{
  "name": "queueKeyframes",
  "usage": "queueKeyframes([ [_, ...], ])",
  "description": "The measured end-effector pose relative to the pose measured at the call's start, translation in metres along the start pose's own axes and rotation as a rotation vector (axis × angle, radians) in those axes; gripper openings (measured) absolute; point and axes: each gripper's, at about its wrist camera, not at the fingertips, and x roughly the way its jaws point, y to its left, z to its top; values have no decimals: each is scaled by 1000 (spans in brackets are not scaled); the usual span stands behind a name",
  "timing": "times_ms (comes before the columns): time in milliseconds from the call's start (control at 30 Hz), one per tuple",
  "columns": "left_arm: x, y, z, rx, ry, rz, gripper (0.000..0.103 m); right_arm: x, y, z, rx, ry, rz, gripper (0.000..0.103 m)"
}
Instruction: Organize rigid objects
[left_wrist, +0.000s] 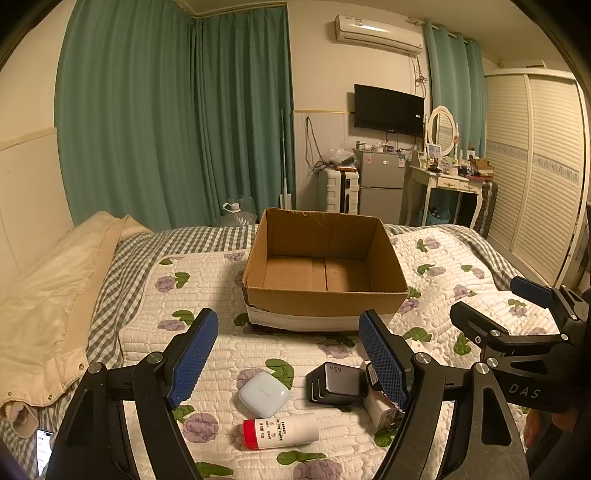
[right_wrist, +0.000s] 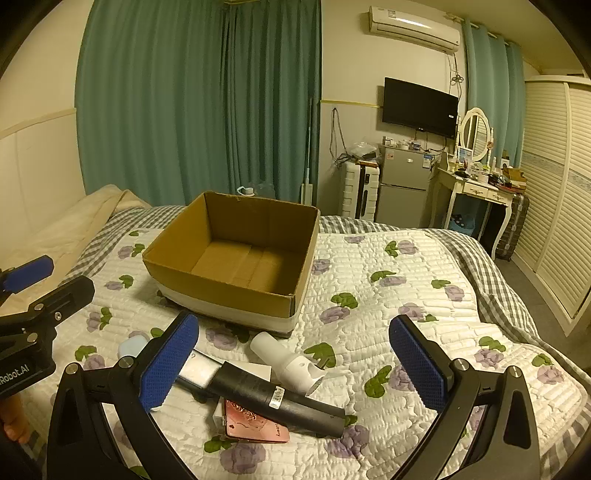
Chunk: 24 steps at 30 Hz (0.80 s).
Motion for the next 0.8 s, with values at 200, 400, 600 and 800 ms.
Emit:
queueKeyframes([
  [200, 0, 0, 0, 1, 4, 1, 81, 0, 6, -2, -2, 0, 7, 103],
  [400, 2, -1, -2, 5, 9, 3, 82, -2, 7, -1, -3, 2, 9, 103],
  [600, 2, -1, -2, 5, 8, 2, 82, -1, 6, 0, -3, 4, 10, 103],
  [800, 2, -1, -2, 5, 7, 2, 81, -2, 4, 1, -4, 5, 14, 103],
])
